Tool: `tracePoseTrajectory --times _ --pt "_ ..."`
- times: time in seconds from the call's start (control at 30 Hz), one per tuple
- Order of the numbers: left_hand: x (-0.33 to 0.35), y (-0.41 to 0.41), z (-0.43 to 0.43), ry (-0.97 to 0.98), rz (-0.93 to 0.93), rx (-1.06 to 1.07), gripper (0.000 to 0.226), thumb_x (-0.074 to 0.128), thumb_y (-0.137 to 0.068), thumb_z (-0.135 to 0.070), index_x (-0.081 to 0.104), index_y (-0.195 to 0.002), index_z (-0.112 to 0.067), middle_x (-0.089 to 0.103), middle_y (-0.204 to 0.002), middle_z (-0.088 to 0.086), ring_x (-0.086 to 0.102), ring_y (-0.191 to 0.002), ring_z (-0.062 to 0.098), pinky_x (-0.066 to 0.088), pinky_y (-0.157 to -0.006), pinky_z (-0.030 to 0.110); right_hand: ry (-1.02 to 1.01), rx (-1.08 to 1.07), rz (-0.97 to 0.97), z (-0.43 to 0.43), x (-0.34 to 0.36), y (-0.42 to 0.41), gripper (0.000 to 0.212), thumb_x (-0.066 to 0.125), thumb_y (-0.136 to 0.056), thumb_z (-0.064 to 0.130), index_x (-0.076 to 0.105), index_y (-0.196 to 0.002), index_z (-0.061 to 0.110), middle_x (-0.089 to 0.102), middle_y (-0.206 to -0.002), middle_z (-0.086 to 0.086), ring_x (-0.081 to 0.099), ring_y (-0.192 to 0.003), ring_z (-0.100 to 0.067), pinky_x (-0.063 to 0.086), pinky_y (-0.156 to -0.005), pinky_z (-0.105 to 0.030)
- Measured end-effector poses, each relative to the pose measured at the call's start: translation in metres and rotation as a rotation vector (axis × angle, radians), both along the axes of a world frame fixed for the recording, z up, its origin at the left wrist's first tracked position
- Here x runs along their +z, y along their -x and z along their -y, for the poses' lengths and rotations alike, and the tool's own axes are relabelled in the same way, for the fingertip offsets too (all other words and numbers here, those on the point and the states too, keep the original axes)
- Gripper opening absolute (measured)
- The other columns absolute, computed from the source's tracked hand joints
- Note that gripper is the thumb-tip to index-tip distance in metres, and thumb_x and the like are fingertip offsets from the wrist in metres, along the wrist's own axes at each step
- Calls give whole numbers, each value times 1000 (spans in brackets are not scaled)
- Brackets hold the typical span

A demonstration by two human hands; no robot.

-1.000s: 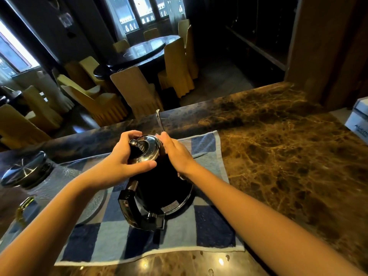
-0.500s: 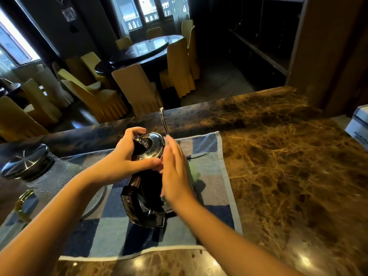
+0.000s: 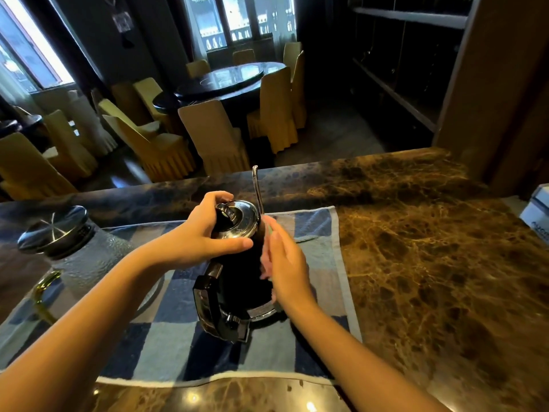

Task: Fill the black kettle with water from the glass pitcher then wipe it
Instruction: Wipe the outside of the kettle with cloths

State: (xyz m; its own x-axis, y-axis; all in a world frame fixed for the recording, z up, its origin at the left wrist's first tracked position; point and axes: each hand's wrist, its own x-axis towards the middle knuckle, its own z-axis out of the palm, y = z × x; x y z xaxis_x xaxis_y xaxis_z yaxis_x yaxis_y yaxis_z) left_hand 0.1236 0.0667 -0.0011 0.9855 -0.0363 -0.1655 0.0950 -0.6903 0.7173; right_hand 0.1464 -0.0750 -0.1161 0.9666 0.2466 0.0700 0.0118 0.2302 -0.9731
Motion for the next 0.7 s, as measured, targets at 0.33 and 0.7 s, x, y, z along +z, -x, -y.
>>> tracePoseTrajectory --times 0.33,0.7 --pt "2 0 -2 -32 22 -43 117 72 -48 -57 11 -144 -29 34 -143 -2 38 -131 13 36 -110 37 307 232 134 -18 75 -61 30 41 -97 15 62 -117 4 63 -105 -7 60 -107 -27 48 -91 -36" --pt "8 -3 -6 -68 -119 -60 118 85 -61 -28 3 -146 -35 28 -147 -3 35 -132 14 38 -108 33 192 -42 359 -21 30 -9 41 32 -95 39 45 -133 31 51 -137 9 50 -122 -7 45 -99 -32"
